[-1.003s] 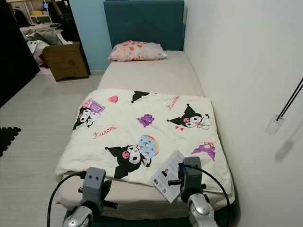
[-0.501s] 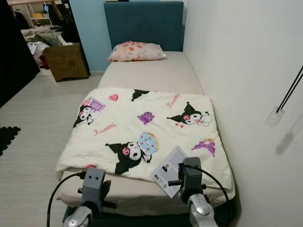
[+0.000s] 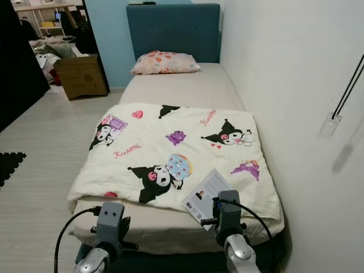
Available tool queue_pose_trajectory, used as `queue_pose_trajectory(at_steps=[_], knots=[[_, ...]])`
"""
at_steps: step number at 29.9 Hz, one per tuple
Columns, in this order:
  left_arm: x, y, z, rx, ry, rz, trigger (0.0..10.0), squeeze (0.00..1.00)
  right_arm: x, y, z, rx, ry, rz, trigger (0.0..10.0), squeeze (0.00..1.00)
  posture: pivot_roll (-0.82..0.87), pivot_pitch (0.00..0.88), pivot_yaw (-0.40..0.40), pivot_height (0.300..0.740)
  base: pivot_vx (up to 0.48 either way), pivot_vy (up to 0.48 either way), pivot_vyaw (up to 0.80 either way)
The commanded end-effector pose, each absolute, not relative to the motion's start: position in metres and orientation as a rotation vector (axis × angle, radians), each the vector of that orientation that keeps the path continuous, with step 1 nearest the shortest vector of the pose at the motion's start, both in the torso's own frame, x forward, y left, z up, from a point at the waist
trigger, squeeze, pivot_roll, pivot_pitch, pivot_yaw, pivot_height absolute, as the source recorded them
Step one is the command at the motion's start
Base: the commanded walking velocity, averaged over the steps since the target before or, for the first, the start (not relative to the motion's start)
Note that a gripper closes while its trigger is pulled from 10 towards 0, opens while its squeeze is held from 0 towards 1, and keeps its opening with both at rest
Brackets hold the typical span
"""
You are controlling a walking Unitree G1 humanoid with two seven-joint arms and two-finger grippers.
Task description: Clean up the room
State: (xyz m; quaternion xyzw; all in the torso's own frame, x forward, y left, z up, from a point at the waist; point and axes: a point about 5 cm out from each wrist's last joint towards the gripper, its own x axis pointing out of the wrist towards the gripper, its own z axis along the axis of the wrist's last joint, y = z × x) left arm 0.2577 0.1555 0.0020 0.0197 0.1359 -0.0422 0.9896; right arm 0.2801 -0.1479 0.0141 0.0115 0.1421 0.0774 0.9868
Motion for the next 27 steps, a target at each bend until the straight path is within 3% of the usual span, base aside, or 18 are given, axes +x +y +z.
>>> queue_pose_trajectory(at_steps=[1,21,27], knots=[[0.2552,0.1632,-0.0024,0.047,0.300,-0.057,10.0,0.00,0.2809,-0.1448,0.0128,0.022,0.299,0.167,10.0,0.00,-0.01,0.062,0.002,0.650,0.000,0.000,0.00],[0.2544,0.1692,-0.0045,0.025,0.314,-0.013,10.0,0.00,0.2831,-0.1354,0.0151,0.014,0.293,0.230,10.0,0.00,-0.01,0.068,0.000,0.650,0.000,0.000,0.00],[0.2541,0.1686,-0.0048,0.025,0.312,-0.015,10.0,0.00,0.2830,-0.1359,0.0155,0.015,0.289,0.230,10.0,0.00,-0.01,0.063,0.003,0.675,0.000,0.000,0.00]])
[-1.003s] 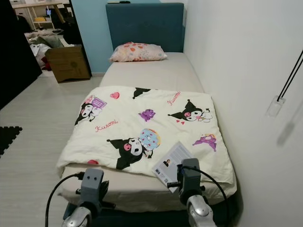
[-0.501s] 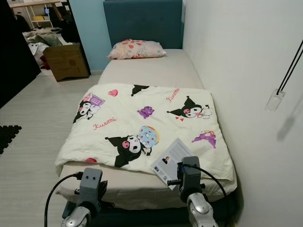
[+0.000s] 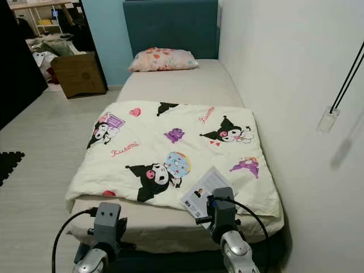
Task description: Clean up the room
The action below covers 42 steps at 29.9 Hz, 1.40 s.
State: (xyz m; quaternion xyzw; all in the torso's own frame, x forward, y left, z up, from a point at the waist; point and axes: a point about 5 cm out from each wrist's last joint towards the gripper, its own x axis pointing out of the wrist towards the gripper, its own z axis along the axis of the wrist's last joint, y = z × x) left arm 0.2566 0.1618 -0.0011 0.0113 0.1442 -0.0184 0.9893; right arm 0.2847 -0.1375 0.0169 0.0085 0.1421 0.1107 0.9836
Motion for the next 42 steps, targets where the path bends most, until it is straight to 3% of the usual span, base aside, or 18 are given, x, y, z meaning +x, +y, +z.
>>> queue_pose_trajectory(at_steps=[1,15,42], knots=[[0.254,0.168,-0.005,0.026,0.310,-0.017,10.0,0.00,0.283,-0.136,0.016,0.016,0.288,0.229,10.0,0.00,-0.01,0.062,0.003,0.680,0.000,0.000,0.00],[0.258,0.167,0.002,0.031,0.256,-0.015,10.0,0.00,0.282,-0.135,0.015,0.018,0.286,0.227,10.0,0.00,-0.01,0.053,0.007,0.734,0.000,0.000,0.00],[0.256,0.166,0.003,0.048,0.228,-0.011,10.0,0.00,0.270,-0.135,0.004,-0.045,0.296,0.203,10.0,0.00,0.00,0.042,0.018,0.734,0.000,0.000,0.00]])
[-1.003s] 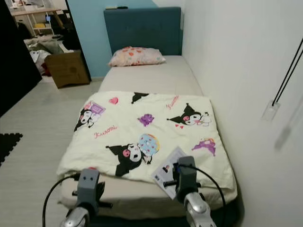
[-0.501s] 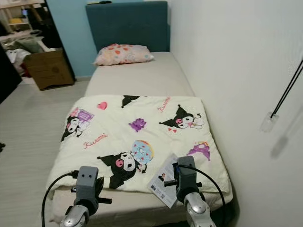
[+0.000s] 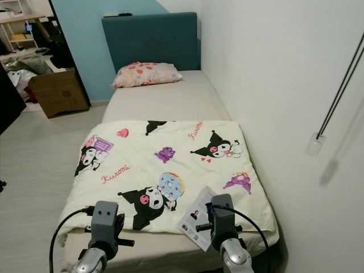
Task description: Clean up the room
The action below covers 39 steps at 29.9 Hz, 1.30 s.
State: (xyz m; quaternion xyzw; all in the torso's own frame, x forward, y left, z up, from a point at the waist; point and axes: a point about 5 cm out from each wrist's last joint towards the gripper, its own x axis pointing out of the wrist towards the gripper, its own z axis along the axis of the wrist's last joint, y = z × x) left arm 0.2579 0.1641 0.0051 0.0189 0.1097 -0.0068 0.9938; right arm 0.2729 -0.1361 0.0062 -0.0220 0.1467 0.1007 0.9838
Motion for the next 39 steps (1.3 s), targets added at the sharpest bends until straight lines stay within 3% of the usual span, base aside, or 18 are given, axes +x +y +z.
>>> queue_pose_trajectory(at_steps=[1,24,39], knots=[[0.2563,0.1662,0.0033,0.048,0.227,-0.010,10.0,0.00,0.2702,-0.1349,0.0038,-0.045,0.296,0.203,10.0,0.00,0.00,0.042,0.018,0.734,0.000,0.000,0.00],[0.2554,0.1657,0.0016,0.054,0.238,-0.012,10.0,0.00,0.2711,-0.1330,0.0049,-0.072,0.288,0.224,10.0,0.00,0.00,0.051,0.017,0.734,0.000,0.000,0.00],[0.2563,0.1655,0.0030,0.059,0.230,-0.014,10.0,0.00,0.2724,-0.1315,0.0070,-0.075,0.277,0.232,10.0,0.00,0.00,0.054,0.017,0.734,0.000,0.000,0.80]])
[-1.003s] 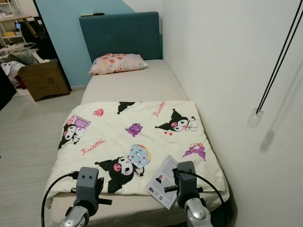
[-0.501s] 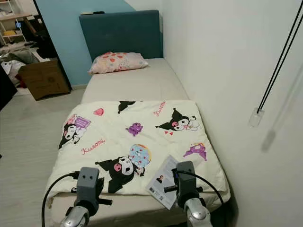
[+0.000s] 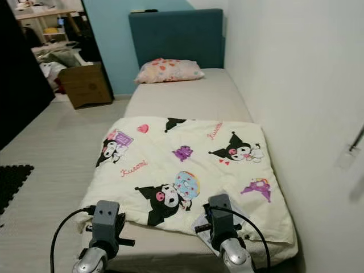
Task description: Clean up the room
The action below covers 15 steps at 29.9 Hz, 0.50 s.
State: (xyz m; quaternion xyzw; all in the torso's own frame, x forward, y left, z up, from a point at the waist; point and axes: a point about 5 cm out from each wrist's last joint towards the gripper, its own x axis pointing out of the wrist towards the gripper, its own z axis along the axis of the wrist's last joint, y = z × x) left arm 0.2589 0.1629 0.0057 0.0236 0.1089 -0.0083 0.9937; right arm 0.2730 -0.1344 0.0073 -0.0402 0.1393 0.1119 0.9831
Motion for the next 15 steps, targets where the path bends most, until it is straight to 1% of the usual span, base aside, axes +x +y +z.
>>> queue_pose_trajectory(at_steps=[1,15], knots=[[0.2564,0.1654,0.0031,0.059,0.229,-0.014,10.0,0.00,0.2725,-0.1314,0.0071,-0.076,0.276,0.232,10.0,0.00,0.00,0.054,0.017,0.734,0.000,0.000,0.80],[0.2574,0.1639,0.0038,0.071,0.228,-0.024,10.0,0.00,0.2724,-0.1335,0.0075,-0.078,0.271,0.222,10.0,0.00,0.00,0.057,0.022,0.734,0.000,0.000,0.80]])
